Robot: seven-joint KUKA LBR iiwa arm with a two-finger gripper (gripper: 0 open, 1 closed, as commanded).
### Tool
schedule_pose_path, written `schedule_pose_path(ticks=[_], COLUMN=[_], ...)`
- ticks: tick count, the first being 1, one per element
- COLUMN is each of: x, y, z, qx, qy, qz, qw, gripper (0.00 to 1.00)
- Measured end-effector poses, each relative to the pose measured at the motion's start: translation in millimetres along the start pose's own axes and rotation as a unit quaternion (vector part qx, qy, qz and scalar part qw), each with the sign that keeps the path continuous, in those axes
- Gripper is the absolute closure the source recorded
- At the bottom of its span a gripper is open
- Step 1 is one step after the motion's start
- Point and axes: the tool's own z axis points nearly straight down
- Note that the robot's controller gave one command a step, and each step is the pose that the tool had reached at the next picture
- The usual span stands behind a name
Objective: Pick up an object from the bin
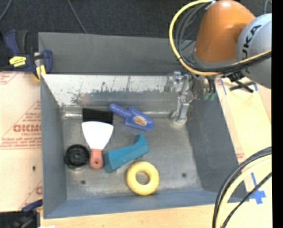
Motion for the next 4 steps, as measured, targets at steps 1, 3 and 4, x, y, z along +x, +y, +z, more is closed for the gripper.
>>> schedule_pose_path(ticks=[1,3,4], x=[-1.1,16.2,6.5], y=[0,79,79], z=[-6,69,73], qx=[0.001,0.0,-0.001], qy=[-0.0042,-0.0039,-0.0072], qz=[0.0,0.026,0.078], qw=[1.0,0.9997,0.9969], gripper=[0.0,0.0,0.0])
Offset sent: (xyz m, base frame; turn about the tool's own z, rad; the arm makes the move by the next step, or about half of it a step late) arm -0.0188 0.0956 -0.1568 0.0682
